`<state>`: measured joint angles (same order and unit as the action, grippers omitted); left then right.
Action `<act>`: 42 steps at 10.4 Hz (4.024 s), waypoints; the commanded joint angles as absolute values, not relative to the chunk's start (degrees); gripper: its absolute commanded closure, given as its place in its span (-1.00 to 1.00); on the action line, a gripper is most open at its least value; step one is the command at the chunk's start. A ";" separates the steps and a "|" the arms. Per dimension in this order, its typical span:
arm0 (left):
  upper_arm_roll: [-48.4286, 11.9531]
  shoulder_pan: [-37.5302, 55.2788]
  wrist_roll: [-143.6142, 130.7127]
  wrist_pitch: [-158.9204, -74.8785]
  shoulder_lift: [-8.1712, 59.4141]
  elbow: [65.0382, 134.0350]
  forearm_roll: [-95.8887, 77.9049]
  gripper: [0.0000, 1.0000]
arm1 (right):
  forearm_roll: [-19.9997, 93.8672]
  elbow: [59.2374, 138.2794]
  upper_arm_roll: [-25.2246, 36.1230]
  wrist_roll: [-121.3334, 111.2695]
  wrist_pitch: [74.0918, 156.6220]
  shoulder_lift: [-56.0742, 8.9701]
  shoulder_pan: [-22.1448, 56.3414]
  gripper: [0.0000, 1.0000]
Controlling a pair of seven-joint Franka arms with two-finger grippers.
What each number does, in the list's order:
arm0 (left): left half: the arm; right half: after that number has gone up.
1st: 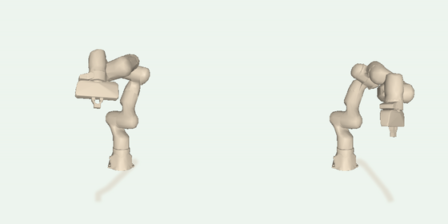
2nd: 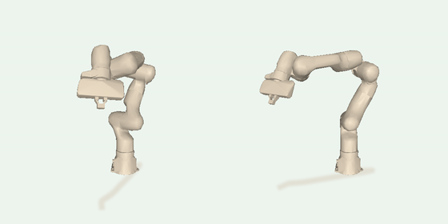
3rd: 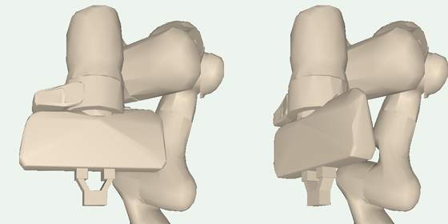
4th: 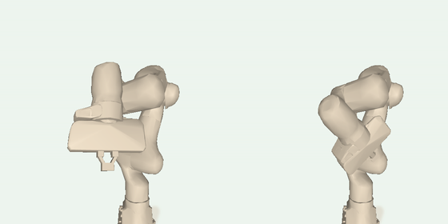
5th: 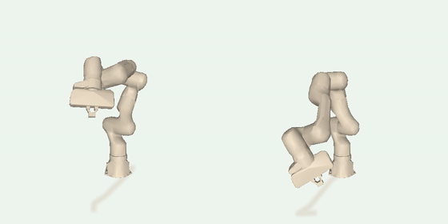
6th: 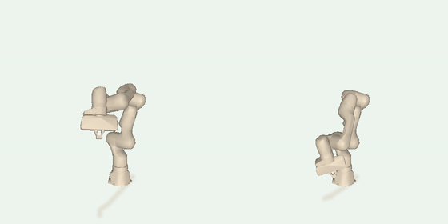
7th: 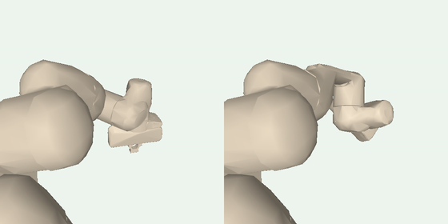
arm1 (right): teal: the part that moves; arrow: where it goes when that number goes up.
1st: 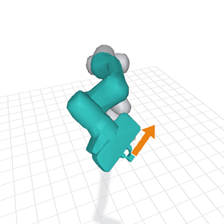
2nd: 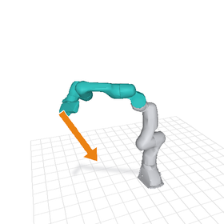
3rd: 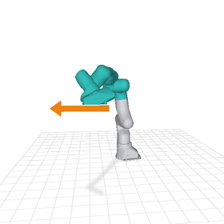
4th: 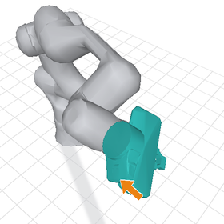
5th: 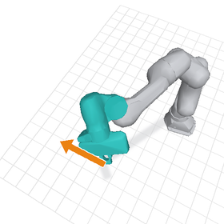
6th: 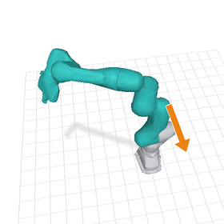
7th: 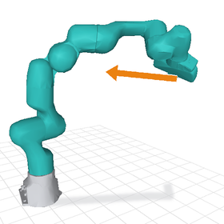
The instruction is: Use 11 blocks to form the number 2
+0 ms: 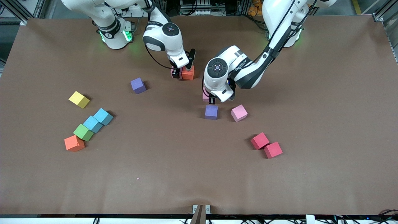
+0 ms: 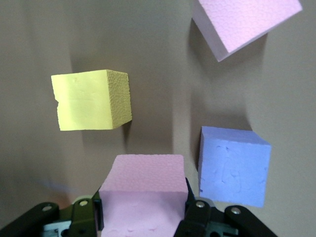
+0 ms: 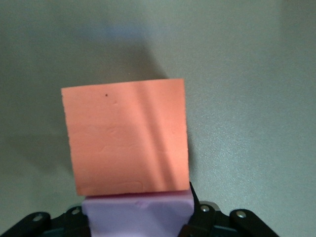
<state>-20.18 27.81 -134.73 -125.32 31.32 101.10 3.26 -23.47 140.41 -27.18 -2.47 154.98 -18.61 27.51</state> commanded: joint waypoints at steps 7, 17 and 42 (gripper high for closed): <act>-22.41 28.83 -137.64 -135.16 24.70 113.54 2.55 0.43 | -25.05 140.10 -28.21 -1.14 152.16 -13.83 26.46 -1.00; -22.59 36.82 -147.12 -143.87 24.08 122.34 2.99 0.42 | -24.08 140.10 -31.20 -16.43 127.80 -0.98 16.73 -1.00; -21.88 40.34 -149.76 -147.05 30.77 116.89 6.59 -1.00 | -7.92 148.89 -31.20 -1.41 144.49 -3.78 -7.12 -1.00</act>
<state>-22.33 39.72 -148.03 -147.41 30.48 117.86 4.76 -10.56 148.51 -29.84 -2.24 144.58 -3.89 -6.28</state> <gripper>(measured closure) 0.379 0.000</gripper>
